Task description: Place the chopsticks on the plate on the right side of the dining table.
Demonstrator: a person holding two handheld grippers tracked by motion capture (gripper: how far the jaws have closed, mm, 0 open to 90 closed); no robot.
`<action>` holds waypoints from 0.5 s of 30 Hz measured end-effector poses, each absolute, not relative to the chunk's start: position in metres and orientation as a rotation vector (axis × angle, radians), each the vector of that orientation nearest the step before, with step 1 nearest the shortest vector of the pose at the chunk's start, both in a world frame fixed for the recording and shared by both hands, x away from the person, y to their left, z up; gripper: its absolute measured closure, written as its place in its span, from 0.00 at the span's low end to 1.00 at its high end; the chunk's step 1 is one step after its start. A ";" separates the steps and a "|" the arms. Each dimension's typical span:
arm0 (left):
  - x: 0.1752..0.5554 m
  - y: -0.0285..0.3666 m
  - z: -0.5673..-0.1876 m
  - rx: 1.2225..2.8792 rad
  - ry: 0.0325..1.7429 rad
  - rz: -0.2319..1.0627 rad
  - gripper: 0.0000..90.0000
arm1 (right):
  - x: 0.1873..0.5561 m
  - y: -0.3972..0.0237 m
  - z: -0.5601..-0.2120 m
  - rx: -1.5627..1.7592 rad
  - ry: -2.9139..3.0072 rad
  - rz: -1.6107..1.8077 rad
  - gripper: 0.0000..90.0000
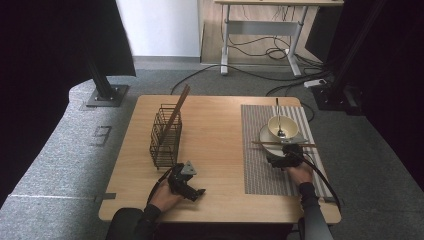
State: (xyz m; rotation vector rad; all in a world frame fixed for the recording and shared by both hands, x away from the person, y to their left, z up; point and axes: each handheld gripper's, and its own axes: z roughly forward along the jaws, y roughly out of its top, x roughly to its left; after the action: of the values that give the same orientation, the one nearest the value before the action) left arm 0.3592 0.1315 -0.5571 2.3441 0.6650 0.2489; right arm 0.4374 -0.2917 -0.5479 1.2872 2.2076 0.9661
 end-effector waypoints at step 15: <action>0.359 0.131 -0.557 2.344 0.665 0.249 0.00 | 0.422 -0.330 -0.525 1.372 1.970 0.873 0.03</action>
State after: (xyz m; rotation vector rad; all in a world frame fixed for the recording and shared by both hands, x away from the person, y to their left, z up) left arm 0.3591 0.1315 -0.5571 2.3442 0.6650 0.2490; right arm 0.4223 -0.3305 -0.5248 1.3722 1.9703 0.8732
